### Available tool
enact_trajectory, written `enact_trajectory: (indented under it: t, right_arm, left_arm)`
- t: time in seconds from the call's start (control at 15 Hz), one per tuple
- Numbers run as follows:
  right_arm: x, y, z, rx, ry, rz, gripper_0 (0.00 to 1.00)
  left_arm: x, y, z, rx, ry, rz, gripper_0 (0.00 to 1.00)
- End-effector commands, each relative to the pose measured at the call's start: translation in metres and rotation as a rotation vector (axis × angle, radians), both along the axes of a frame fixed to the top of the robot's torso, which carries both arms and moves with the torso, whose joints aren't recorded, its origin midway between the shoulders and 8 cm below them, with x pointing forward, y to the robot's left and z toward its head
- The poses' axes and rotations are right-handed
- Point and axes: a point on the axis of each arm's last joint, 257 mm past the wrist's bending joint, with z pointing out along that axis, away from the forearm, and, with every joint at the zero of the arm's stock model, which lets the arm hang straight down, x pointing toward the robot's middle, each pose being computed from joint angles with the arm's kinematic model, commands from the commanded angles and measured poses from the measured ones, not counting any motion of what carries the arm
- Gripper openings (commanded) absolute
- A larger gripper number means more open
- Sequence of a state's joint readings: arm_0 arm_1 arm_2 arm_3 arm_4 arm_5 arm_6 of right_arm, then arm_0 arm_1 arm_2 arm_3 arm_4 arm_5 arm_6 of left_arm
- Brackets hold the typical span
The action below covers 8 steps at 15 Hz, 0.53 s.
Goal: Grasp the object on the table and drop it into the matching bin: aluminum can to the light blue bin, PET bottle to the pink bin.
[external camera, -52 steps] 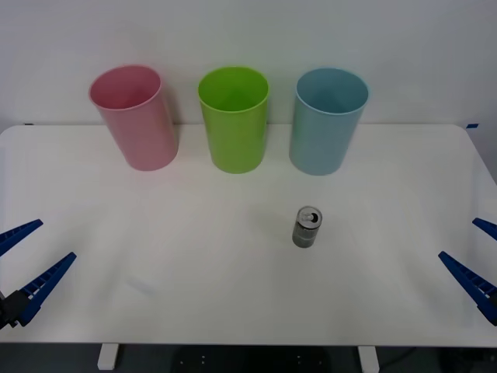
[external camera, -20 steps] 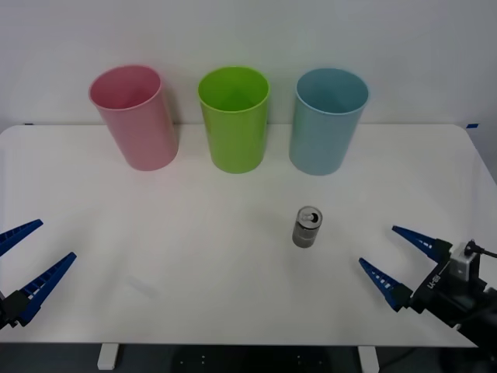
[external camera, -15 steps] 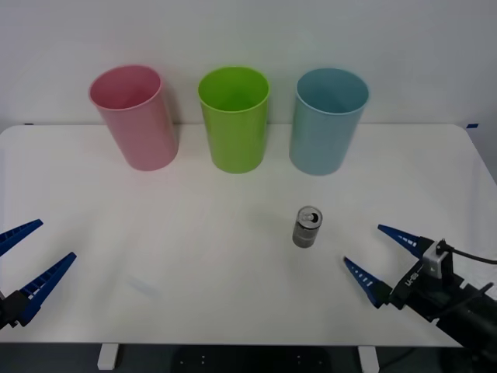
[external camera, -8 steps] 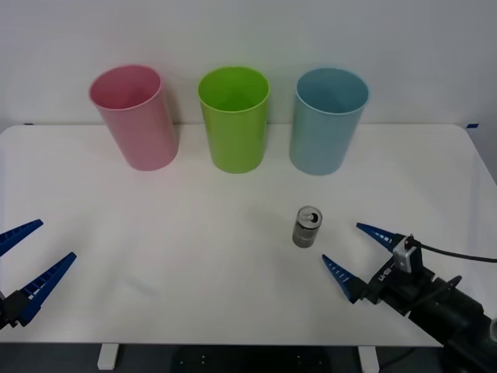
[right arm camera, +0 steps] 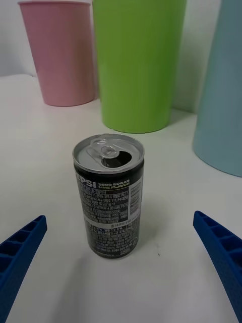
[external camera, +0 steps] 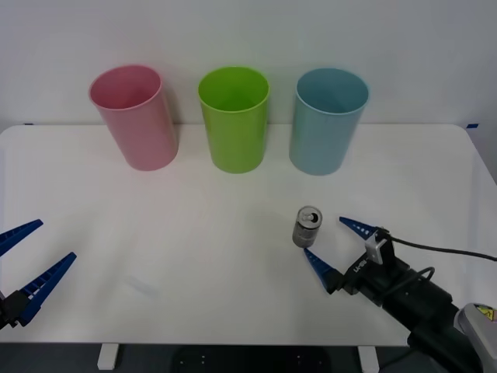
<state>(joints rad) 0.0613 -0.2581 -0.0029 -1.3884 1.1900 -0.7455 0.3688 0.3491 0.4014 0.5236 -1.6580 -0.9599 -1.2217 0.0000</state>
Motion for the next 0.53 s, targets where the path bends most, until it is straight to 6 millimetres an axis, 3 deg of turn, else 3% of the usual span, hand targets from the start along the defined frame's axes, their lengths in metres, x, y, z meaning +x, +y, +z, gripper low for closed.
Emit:
enact_trajectory:
  t: [0.07,0.53]
  right_arm:
    - [0.013,0.009,-0.005,0.009,0.009,0.008,1.0]
    - [0.038,0.024,-0.014,0.011,0.032,0.022,1.0]
  left_arm:
    - [0.0,0.0,0.0,0.0,0.0,0.0,1.0]
    - [0.0,0.0,0.0,0.0,0.0,0.0,1.0]
